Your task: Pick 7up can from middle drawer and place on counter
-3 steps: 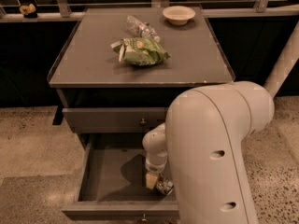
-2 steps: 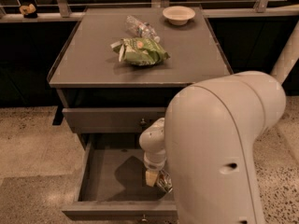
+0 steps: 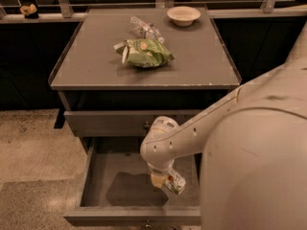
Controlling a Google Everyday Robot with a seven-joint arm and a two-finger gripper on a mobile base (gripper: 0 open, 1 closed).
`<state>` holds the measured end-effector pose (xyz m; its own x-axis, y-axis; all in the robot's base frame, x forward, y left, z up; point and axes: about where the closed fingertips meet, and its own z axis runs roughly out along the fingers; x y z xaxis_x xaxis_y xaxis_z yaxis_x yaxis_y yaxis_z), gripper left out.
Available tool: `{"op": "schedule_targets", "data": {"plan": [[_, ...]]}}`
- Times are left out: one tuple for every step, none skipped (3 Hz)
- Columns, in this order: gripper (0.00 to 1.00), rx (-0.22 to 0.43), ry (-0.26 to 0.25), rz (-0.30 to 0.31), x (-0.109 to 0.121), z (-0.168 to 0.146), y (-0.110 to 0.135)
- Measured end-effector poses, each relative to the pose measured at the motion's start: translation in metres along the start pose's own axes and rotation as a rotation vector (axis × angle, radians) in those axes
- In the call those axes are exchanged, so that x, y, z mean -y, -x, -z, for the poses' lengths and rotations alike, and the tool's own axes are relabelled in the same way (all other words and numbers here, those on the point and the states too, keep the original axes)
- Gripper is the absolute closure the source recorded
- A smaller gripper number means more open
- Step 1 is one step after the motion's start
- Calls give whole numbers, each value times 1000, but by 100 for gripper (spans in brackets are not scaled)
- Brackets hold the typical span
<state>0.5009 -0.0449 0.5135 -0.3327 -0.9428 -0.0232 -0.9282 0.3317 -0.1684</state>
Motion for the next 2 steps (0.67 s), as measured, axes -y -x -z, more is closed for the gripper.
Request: {"op": "schedule_targets", "data": {"plan": [[100,30,-35,-20,9,19,3],[100,16,-34,-29,8,18,-6]]}}
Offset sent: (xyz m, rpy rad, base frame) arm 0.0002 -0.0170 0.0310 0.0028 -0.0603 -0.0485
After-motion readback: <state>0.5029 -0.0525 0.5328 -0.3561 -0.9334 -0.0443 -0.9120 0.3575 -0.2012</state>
